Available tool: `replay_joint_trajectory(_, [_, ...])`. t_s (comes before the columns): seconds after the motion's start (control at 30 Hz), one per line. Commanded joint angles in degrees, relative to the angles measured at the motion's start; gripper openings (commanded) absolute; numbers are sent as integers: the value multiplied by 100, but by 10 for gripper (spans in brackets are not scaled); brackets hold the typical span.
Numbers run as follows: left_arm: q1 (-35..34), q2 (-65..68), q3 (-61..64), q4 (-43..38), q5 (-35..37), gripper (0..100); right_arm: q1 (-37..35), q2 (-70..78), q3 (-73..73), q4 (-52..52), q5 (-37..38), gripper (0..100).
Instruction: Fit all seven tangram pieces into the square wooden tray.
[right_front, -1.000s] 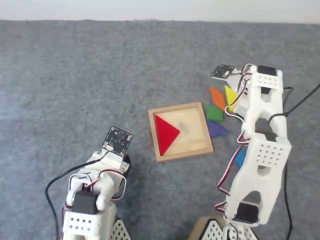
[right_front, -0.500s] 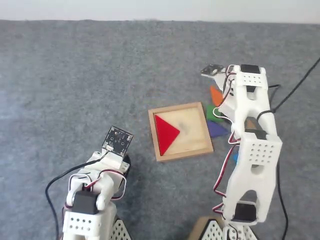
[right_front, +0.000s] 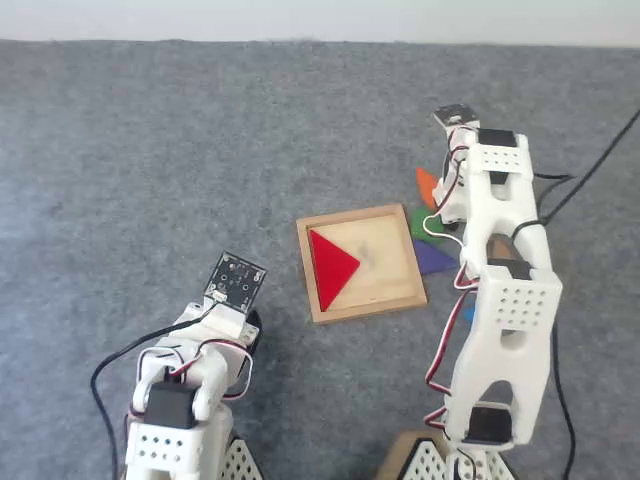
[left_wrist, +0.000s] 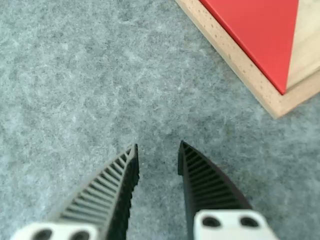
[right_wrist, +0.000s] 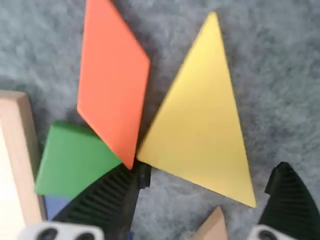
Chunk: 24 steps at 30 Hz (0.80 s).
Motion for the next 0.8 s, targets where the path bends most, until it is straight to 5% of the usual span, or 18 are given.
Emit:
replay_joint_trajectory(0.0, [-9, -123, -66, 18, 44, 123, -356, -110, -114, -233, -141, 373])
replay_joint_trajectory(0.77, [-9, -123, -66, 18, 44, 123, -576, 4, -598, -892, -809, 373])
